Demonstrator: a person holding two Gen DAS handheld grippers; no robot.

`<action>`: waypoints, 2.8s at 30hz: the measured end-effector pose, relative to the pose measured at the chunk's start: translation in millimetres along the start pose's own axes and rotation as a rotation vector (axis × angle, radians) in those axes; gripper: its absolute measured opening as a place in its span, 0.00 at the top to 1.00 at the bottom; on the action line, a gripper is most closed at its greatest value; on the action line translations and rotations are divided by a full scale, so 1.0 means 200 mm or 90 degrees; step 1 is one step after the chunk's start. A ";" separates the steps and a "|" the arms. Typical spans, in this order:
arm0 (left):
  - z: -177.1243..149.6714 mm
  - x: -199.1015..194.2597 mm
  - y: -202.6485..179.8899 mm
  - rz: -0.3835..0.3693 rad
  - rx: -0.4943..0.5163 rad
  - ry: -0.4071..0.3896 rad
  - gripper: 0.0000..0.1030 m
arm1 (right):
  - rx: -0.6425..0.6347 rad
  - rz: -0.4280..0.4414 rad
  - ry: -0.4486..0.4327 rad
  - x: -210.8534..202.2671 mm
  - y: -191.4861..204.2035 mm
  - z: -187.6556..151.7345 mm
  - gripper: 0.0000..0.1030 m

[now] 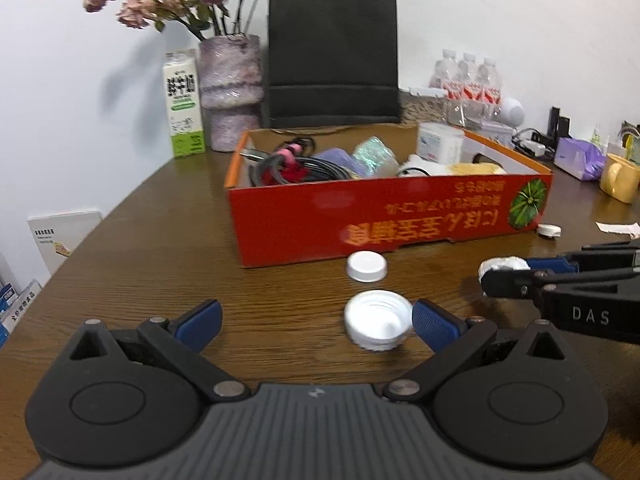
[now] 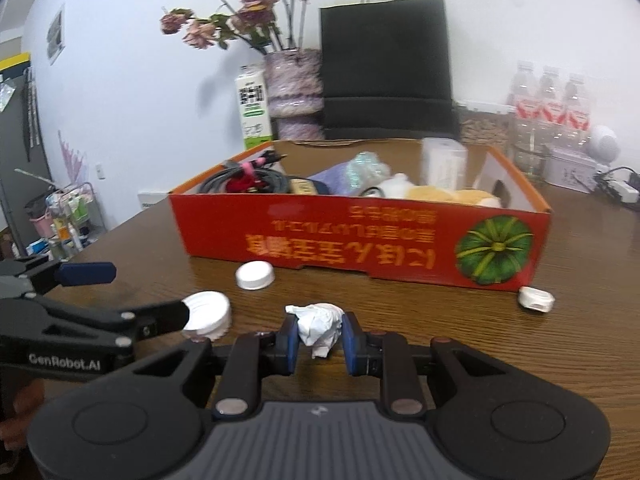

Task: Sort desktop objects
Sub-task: 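Close the left gripper on the large white lid while the right gripper lifts the tissue, then carry the white lid and tissue over the box and lower them in, then open both grippers to drop the lid and tissue into the box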

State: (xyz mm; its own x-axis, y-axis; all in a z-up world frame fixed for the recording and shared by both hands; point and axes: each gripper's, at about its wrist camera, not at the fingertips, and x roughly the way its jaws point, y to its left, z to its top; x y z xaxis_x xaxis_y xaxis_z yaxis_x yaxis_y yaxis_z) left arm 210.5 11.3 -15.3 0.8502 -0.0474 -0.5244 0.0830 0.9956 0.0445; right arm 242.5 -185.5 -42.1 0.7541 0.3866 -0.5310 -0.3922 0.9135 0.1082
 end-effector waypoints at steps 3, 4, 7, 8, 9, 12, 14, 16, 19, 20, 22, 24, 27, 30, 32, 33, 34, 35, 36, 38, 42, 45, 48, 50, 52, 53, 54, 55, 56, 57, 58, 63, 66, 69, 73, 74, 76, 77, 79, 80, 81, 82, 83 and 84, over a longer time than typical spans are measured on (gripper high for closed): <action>0.01 0.04 -0.05 0.001 0.003 0.014 0.00 | 0.002 -0.014 -0.001 -0.01 -0.04 0.00 0.79; 0.01 0.05 -0.07 0.003 0.003 0.019 0.00 | 0.003 -0.017 -0.002 -0.01 -0.06 0.00 0.80; 0.01 0.08 -0.09 0.001 -0.001 0.031 0.00 | 0.004 -0.024 -0.005 -0.02 -0.09 -0.01 0.80; 0.02 0.09 -0.10 0.002 -0.003 0.036 0.00 | 0.004 -0.026 -0.006 -0.02 -0.09 -0.01 0.80; 0.02 0.10 -0.11 0.004 -0.003 0.039 0.00 | 0.004 -0.028 -0.006 -0.03 -0.10 -0.01 0.80; 0.02 0.12 -0.11 0.001 -0.017 0.050 0.01 | 0.003 -0.031 -0.006 -0.03 -0.12 -0.01 0.79; 0.02 0.13 -0.11 -0.004 -0.021 0.057 0.06 | 0.005 -0.032 -0.007 -0.04 -0.12 -0.01 0.80; 0.02 0.13 -0.11 -0.006 -0.024 0.061 0.26 | 0.001 -0.033 -0.007 -0.04 -0.11 -0.02 0.79; 0.02 0.12 -0.12 -0.006 -0.027 0.059 0.56 | -0.003 -0.036 -0.008 -0.04 -0.11 -0.02 0.80; 0.02 0.12 -0.12 -0.011 -0.026 0.055 0.60 | -0.004 -0.036 -0.008 -0.04 -0.10 -0.02 0.80; 0.02 0.12 -0.13 -0.013 -0.024 0.053 0.60 | -0.007 -0.035 -0.006 -0.04 -0.10 -0.02 0.80; 0.02 0.12 -0.13 -0.015 -0.023 0.052 0.60 | -0.010 -0.036 -0.006 -0.04 -0.09 -0.02 0.80; 0.02 0.11 -0.13 -0.013 -0.023 0.046 0.60 | -0.012 -0.038 -0.007 -0.04 -0.09 -0.02 0.80; 0.02 0.10 -0.13 -0.011 -0.024 0.038 0.60 | -0.011 -0.036 -0.010 -0.04 -0.09 -0.02 0.80; 0.03 0.09 -0.12 -0.011 -0.028 0.032 0.60 | -0.011 -0.033 -0.016 -0.05 -0.09 -0.02 0.80; 0.03 0.09 -0.12 -0.010 -0.030 0.028 0.60 | -0.011 -0.033 -0.021 -0.05 -0.09 -0.02 0.80; 0.04 0.08 -0.12 -0.009 -0.033 0.022 0.60 | -0.011 -0.035 -0.027 -0.05 -0.08 -0.02 0.79; 0.05 0.07 -0.12 -0.010 -0.035 0.016 0.60 | -0.014 -0.036 -0.033 -0.06 -0.08 -0.02 0.79; 0.06 0.06 -0.11 -0.010 -0.039 0.008 0.60 | -0.014 -0.034 -0.037 -0.06 -0.08 -0.01 0.79; 0.10 0.04 -0.11 -0.010 -0.044 -0.008 0.60 | -0.008 -0.026 -0.049 -0.07 -0.08 0.01 0.80; 0.22 0.00 -0.10 -0.003 -0.047 -0.056 0.60 | -0.012 -0.025 -0.090 -0.10 -0.07 0.11 0.80; 0.33 -0.02 -0.10 0.008 -0.045 -0.100 0.60 | -0.023 -0.032 -0.124 -0.12 -0.05 0.22 0.80; 0.44 0.00 -0.10 0.017 -0.052 -0.129 0.60 | -0.030 -0.043 -0.155 -0.11 -0.06 0.33 0.80; 0.50 0.03 -0.10 0.024 -0.058 -0.144 0.60 | -0.028 -0.048 -0.173 -0.10 -0.06 0.40 0.80; 0.55 0.06 -0.09 0.031 -0.065 -0.156 0.60 | -0.025 -0.051 -0.187 -0.08 -0.08 0.46 0.80; 0.58 0.09 -0.09 0.034 -0.070 -0.159 0.60 | -0.025 -0.055 -0.192 -0.05 -0.08 0.48 0.80; 0.60 0.13 -0.09 0.037 -0.074 -0.161 0.60 | -0.025 -0.059 -0.196 -0.03 -0.09 0.51 0.80; 0.61 0.15 -0.09 0.041 -0.076 -0.163 0.60 | -0.024 -0.063 -0.199 0.00 -0.10 0.52 0.80; 0.62 0.18 -0.08 0.045 -0.076 -0.164 0.60 | -0.024 -0.063 -0.200 0.03 -0.11 0.54 0.80; 0.63 0.22 -0.09 0.049 -0.075 -0.167 0.60 | -0.022 -0.062 -0.199 0.07 -0.12 0.54 0.80; 0.63 0.25 -0.09 0.055 -0.074 -0.170 0.60 | -0.019 -0.060 -0.197 0.11 -0.13 0.55 0.80; 0.56 0.41 -0.06 0.061 -0.068 -0.140 0.60 | -0.037 -0.084 -0.155 0.27 -0.17 0.48 0.80; 0.53 0.45 -0.04 0.071 -0.061 -0.130 0.60 | -0.017 -0.077 -0.137 0.31 -0.20 0.46 0.80; 0.52 0.46 -0.04 0.076 -0.058 -0.129 0.60 | -0.025 -0.082 -0.133 0.33 -0.19 0.44 0.80; 0.51 0.47 -0.04 0.082 -0.053 -0.128 0.60 | -0.026 -0.083 -0.130 0.34 -0.18 0.43 0.80; 0.51 0.47 -0.05 0.084 -0.051 -0.128 0.60 | -0.025 -0.083 -0.130 0.34 -0.18 0.42 0.80; 0.51 0.47 -0.05 0.087 -0.049 -0.129 0.60 | -0.023 -0.083 -0.129 0.33 -0.19 0.42 0.80; 0.51 0.48 -0.05 0.087 -0.049 -0.127 0.60 | -0.022 -0.083 -0.129 0.33 -0.19 0.42 0.80; 0.51 0.48 -0.06 0.088 -0.048 -0.125 0.60 | -0.022 -0.083 -0.128 0.33 -0.19 0.42 0.80; 0.51 0.48 -0.06 0.088 -0.048 -0.124 0.60 | -0.021 -0.083 -0.128 0.33 -0.19 0.42 0.80; 0.50 0.48 -0.06 0.087 -0.047 -0.124 0.60 | -0.021 -0.083 -0.128 0.33 -0.19 0.42 0.80; 0.50 0.48 -0.06 0.086 -0.046 -0.125 0.60 | -0.021 -0.083 -0.127 0.33 -0.19 0.42 0.80; 0.50 0.48 -0.06 0.086 -0.044 -0.126 0.60 | -0.020 -0.083 -0.127 0.33 -0.19 0.42 0.80; 0.50 0.48 -0.06 0.086 -0.043 -0.127 0.60 | -0.021 -0.083 -0.127 0.33 -0.19 0.42 0.79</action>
State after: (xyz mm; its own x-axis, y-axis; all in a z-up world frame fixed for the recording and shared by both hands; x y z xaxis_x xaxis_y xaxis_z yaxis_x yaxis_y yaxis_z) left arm 343.7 -14.1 18.9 0.9375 0.0779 -0.3390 -0.0674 0.9968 0.0427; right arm 351.6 -184.3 -11.2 0.8875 0.2858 -0.3614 -0.2990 0.9540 0.0202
